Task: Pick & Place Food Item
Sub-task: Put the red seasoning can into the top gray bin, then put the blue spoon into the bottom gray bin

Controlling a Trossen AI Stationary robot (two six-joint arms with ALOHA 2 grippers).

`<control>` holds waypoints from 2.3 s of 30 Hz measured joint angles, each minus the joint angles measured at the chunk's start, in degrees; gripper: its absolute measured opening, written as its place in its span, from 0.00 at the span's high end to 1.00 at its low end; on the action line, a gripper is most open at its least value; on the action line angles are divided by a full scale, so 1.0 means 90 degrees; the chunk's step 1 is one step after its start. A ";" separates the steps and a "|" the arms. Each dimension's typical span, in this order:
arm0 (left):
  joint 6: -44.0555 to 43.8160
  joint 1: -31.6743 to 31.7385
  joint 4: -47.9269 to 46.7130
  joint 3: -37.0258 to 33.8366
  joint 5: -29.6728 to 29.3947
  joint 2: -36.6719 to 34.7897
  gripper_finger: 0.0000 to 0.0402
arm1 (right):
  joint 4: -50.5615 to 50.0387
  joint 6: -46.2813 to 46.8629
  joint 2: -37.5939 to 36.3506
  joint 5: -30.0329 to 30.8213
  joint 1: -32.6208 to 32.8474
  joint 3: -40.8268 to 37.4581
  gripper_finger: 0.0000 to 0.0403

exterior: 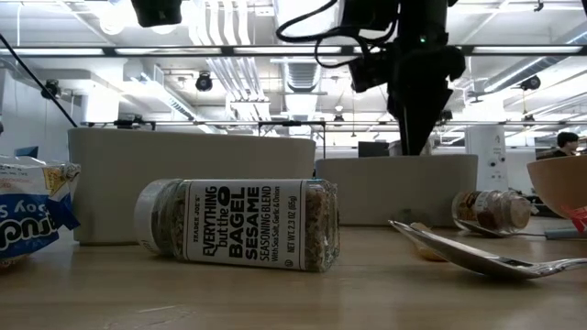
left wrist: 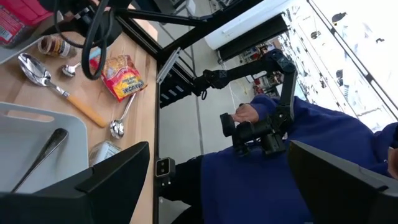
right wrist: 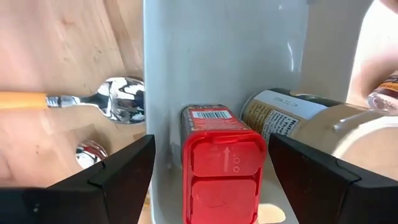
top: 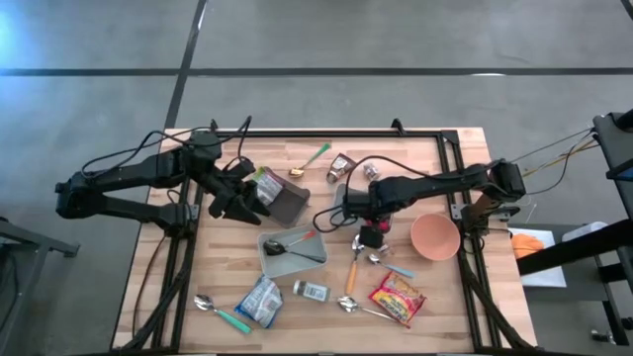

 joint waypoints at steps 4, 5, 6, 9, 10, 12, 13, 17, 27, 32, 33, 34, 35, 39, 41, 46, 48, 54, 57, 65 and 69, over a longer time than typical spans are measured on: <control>0.0000 -0.0002 0.0000 0.0001 0.0000 0.0000 0.05 | -0.0001 0.0127 -0.0109 -0.0039 0.0000 0.0147 0.22; 0.0000 -0.0001 0.0000 0.0001 0.0000 0.0000 0.05 | -0.0003 0.0185 -0.0155 -0.0036 0.0000 0.0178 0.22; -0.0001 -0.0001 0.0000 0.0000 0.0000 0.0000 0.05 | -0.0010 0.0241 -0.0190 -0.0034 0.0000 0.0217 0.22; -0.0002 0.0000 0.0001 0.0000 0.0000 0.0000 0.05 | -0.0019 0.0566 -0.0332 -0.0034 0.0003 0.0311 0.22; -0.0002 0.0000 0.0002 0.0000 0.0000 0.0000 0.05 | -0.0015 0.0686 -0.0397 -0.0034 0.0010 0.0344 0.22; -0.0002 0.0000 0.0000 0.0001 0.0000 0.0001 0.05 | -0.0006 0.0981 -0.0540 -0.0029 0.0034 0.0382 0.22; -0.0002 0.0000 0.0002 0.0000 0.0000 0.0000 0.05 | -0.0012 0.1138 -0.0620 -0.0030 0.0042 0.0384 0.22; -0.0004 -0.0001 -0.0002 0.0002 0.0000 0.0000 0.05 | -0.0034 0.2015 -0.0907 -0.0035 0.0155 0.0368 0.22; -0.0047 0.0003 -0.0002 0.0000 -0.0560 0.0001 0.05 | -0.0568 0.4418 -0.1394 -0.0121 0.0875 0.0348 0.22; -0.0023 0.0008 -0.0005 0.0000 -0.0581 0.0033 0.05 | -0.0980 0.5633 -0.1340 -0.0124 0.1317 0.0318 0.22; -0.0020 0.0012 -0.0002 0.0000 -0.0578 0.0043 0.05 | -0.0982 0.5854 -0.1322 -0.0126 0.1423 0.0289 0.22; -0.0017 0.0017 -0.0011 0.0000 -0.0580 0.0051 0.05 | -0.0978 0.6075 -0.1299 -0.0126 0.1531 0.0259 0.22; -0.0014 0.0028 -0.0043 0.0000 -0.0583 0.0057 0.05 | -0.0983 0.6286 -0.1269 -0.0126 0.1634 0.0229 0.22; 0.0145 0.0050 -0.0077 0.0000 -0.0596 0.0066 0.05 | -0.0999 0.6977 -0.1129 -0.0126 0.1996 0.0157 0.23; 0.0153 0.0071 -0.0088 0.0000 -0.0600 0.0073 0.05 | -0.0981 0.7059 -0.1014 -0.0099 0.2117 0.0141 0.23; 0.0179 0.0073 -0.0102 0.0000 -0.0559 0.0104 0.05 | -0.0570 0.6036 -0.0563 -0.0100 0.2458 0.0134 0.23; 0.0278 0.0073 -0.0129 0.0000 -0.0496 0.0109 0.05 | -0.0405 0.5757 -0.0342 -0.0223 0.2586 0.0136 0.23; 0.0410 0.0073 -0.0414 0.0000 -0.0365 0.0104 0.05 | -0.0387 0.5903 0.0143 -0.0314 0.2817 0.0131 0.23; 0.0486 0.0073 -0.0615 0.0000 -0.0333 0.0105 0.05 | -0.0370 0.6097 0.0310 -0.0296 0.2840 0.0097 0.22; 0.0500 0.0073 -0.0784 0.0000 -0.0280 0.0104 0.05 | 0.0012 0.6344 0.0642 -0.0318 0.2834 -0.0159 0.22; 0.0498 0.0073 -0.0784 0.0000 -0.0116 0.0104 0.05 | 0.0603 0.6405 0.0632 -0.0350 0.2833 -0.0523 0.22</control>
